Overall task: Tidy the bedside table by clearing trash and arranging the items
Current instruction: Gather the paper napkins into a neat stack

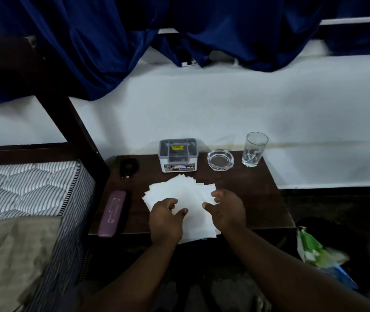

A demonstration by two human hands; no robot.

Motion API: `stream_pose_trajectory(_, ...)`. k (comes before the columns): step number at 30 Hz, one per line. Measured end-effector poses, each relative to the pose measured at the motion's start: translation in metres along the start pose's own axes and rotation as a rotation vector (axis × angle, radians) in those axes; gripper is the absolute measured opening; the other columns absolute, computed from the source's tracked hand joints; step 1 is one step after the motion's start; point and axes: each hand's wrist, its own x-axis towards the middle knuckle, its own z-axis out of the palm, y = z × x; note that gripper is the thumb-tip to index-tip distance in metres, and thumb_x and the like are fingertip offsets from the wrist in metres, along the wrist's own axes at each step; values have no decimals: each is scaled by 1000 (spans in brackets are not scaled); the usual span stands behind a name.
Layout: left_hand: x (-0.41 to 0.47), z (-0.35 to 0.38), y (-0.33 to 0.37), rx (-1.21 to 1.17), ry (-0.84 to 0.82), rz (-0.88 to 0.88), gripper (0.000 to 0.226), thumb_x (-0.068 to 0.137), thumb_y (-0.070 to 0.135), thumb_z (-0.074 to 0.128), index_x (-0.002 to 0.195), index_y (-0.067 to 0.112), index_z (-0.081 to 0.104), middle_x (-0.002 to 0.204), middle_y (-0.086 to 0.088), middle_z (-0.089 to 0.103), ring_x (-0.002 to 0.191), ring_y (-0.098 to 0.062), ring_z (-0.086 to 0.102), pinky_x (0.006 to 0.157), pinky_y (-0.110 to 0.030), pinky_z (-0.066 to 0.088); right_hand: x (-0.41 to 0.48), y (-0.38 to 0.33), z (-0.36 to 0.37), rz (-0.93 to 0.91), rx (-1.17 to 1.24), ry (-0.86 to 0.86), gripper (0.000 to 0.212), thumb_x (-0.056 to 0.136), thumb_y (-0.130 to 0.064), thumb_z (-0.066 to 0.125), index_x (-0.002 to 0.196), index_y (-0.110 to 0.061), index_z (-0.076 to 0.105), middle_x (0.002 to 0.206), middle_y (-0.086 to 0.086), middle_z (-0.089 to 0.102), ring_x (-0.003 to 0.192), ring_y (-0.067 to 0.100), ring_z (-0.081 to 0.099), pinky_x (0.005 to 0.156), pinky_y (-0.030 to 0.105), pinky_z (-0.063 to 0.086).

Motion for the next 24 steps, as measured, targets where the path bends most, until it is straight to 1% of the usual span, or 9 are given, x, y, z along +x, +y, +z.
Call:
stream_pose_trajectory(3,-3,7,0,78,-9,61,46,78,31,87,118,18,72,120,-2,69,113,-20,62,103,-37,51,2,16,2,-5,-4,-20,49,81,-33,84,123,-16,67,121,6,68,106,21,68,92,31,51)
stream_pose_trajectory(7,-1,16,-7,204,-74,138,53,79,38,85,127,21,68,133,0,64,126,-20,55,112,-31,41,7,20,17,-58,33,-48,54,78,-26,86,125,-11,66,120,10,68,108,27,67,97,38,52)
stream_pose_trajectory(10,2,20,-11,281,-97,181,58,81,42,81,133,21,65,137,-1,62,130,-21,51,112,-29,35,12,18,27,-108,45,-73,58,77,-26,87,128,-10,64,122,10,66,110,27,65,98,42,51)
stream_pose_trajectory(13,5,23,-13,303,-113,198,58,81,44,80,132,21,65,135,-2,61,128,-22,51,110,-29,36,20,15,33,-101,38,-113,62,75,-26,88,130,-13,63,123,9,66,110,25,65,97,38,51)
stream_pose_trajectory(16,7,25,-15,294,-117,199,56,81,44,80,130,21,66,132,-2,62,126,-22,52,109,-29,36,26,13,39,-86,50,-108,57,74,-24,88,126,-14,64,117,8,68,104,26,67,92,33,52)
stream_pose_trajectory(19,10,26,-16,299,-120,211,54,82,44,79,128,20,67,130,-3,62,124,-22,53,109,-29,35,29,9,41,-71,103,-72,49,75,-21,88,118,-11,67,109,8,70,98,24,68,87,32,51)
stream_pose_trajectory(21,11,26,-16,300,-119,216,52,82,44,78,127,20,67,129,-3,62,123,-22,53,108,-28,35,30,6,43,-34,146,-69,46,74,-20,88,115,-11,68,98,3,69,91,21,67,84,32,52)
stream_pose_trajectory(22,11,26,-17,300,-119,216,51,83,43,78,127,21,67,129,-2,62,123,-22,53,107,-28,35,31,5,44,0,178,-72,45,74,-19,88,113,-12,68,91,-3,66,85,17,65,80,29,52)
stream_pose_trajectory(24,10,26,-17,294,-116,226,49,82,42,78,125,21,68,127,-1,63,121,-21,54,106,-27,35,33,2,46,77,270,-82,42,73,-16,88,109,-15,67,81,-10,59,72,8,60,68,17,48)
